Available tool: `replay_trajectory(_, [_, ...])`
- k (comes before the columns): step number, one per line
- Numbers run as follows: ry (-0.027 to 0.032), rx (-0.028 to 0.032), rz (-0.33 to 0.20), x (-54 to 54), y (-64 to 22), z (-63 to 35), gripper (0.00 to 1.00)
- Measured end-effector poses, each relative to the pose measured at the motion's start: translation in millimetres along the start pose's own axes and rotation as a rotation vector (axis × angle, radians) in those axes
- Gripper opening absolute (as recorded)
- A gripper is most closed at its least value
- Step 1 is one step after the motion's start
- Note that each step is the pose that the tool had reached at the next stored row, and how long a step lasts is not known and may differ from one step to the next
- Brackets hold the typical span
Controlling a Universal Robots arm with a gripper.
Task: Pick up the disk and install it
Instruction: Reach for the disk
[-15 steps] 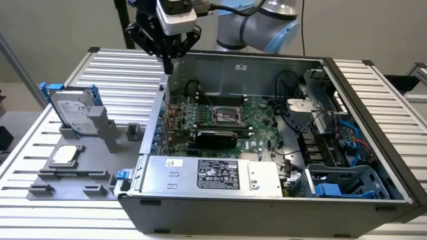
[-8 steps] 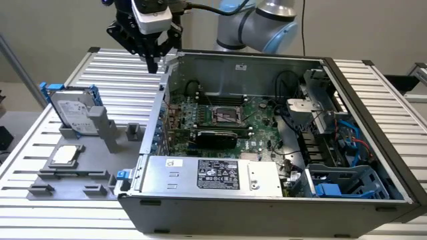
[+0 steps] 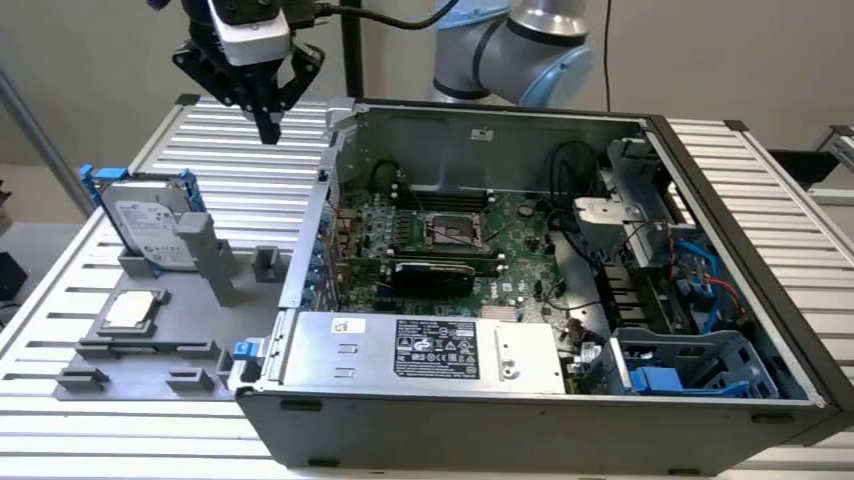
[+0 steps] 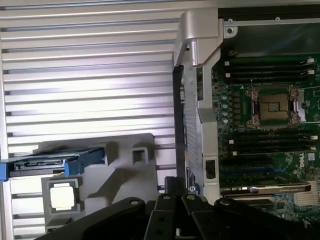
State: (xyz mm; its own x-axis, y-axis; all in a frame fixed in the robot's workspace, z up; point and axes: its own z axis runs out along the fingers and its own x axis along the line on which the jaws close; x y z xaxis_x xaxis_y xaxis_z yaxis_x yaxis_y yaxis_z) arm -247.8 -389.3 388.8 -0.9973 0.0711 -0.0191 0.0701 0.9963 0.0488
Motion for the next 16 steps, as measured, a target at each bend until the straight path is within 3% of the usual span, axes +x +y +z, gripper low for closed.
replay_trajectory(9, [0.0009,0.0001,0.000,41.4,3.9,2.2,0.00])
replay_trajectory(16, [0.0074,0.0006,0.000,73.4,5.2,3.8,0.00])
